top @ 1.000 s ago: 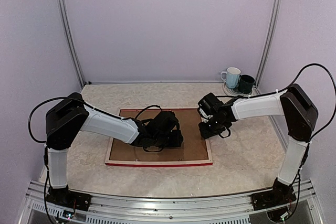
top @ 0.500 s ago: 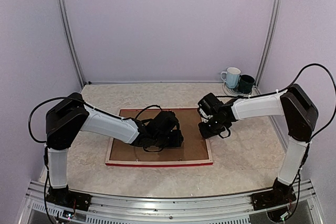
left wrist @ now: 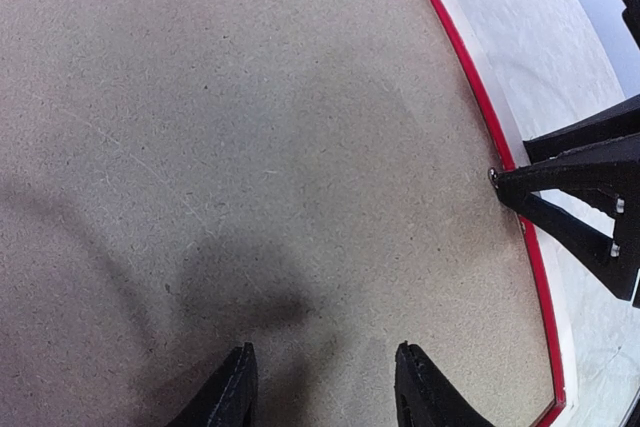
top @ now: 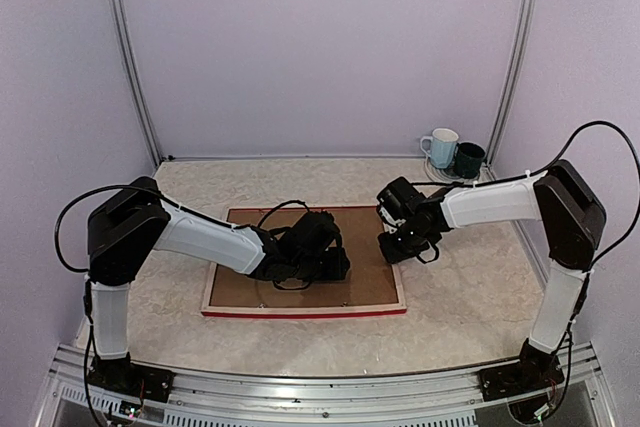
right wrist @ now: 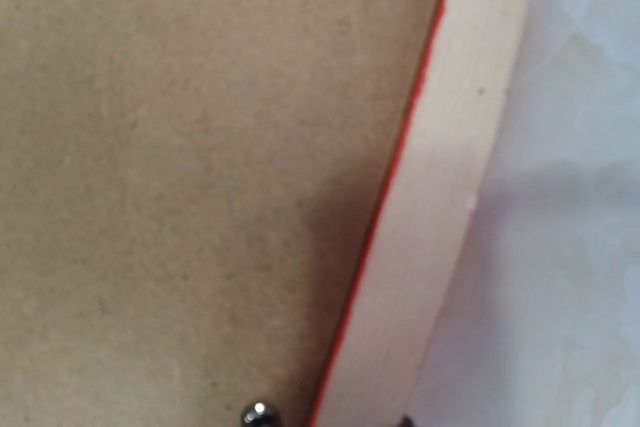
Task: Put the photo into the frame
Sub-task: Press the fastener onto the backboard.
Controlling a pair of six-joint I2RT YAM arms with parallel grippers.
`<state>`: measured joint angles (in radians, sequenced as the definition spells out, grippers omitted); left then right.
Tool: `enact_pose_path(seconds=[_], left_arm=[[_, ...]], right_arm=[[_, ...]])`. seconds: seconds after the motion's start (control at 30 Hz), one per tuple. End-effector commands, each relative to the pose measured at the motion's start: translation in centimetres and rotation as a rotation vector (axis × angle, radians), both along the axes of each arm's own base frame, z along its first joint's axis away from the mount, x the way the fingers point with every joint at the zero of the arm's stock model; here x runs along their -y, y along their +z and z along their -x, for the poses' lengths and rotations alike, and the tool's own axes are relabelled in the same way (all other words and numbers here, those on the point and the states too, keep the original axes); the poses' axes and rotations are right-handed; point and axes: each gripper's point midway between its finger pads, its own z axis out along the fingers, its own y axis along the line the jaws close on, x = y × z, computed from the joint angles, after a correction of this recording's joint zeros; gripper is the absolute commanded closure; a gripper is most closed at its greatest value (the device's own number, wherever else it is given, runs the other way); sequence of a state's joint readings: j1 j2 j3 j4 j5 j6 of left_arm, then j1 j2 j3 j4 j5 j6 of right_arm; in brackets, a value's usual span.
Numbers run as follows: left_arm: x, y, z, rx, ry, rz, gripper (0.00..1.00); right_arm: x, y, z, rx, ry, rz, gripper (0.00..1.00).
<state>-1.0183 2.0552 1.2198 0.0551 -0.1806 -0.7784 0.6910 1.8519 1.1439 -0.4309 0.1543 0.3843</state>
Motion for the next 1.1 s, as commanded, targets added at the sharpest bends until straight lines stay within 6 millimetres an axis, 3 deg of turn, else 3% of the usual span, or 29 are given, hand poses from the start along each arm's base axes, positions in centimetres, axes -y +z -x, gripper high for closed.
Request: enact_pose_path(seconds=[0.0, 0.23, 0.57, 0.7, 0.8, 0.97, 1.07], left_arm=[[-3.5, -6.8, 3.3, -0.152, -0.026, -0.192, 0.53], [-3.7, -6.5, 3.0, -0.140, -0.021, -0.208, 0.53], [-3.7, -5.8, 2.6, -0.127, -0.014, -0.212, 0.53], [-3.7, -5.7, 2.4, -0.123, -0.009, -0.214, 0.53], [-4.0, -5.3, 2.0, -0.117, -0.001, -0.212, 0.53], [-4.5, -2.1, -0.1, -0.076, 0.025, -0.184, 0.50], [-5.4, 1.8, -1.7, -0.022, 0.053, -0.158, 0.47]], right_arm=[[2.4, -2.5, 1.7, -0.082, 0.023, 0.142, 0.94], [2.9, -2.6, 1.7, -0.071, 0.015, 0.221, 0.91], [2.3, 1.1, 0.6, -0.009, 0.017, 0.210, 0.84], [0.8, 2.3, 0.6, -0.004, 0.055, 0.128, 0.61], [-0.4, 3.8, 0.6, 0.020, 0.071, 0.043, 0.52], [-1.1, 6.9, 0.7, 0.077, 0.075, -0.060, 0.39], [-1.1, 8.5, 0.9, 0.108, 0.073, -0.125, 0.33]])
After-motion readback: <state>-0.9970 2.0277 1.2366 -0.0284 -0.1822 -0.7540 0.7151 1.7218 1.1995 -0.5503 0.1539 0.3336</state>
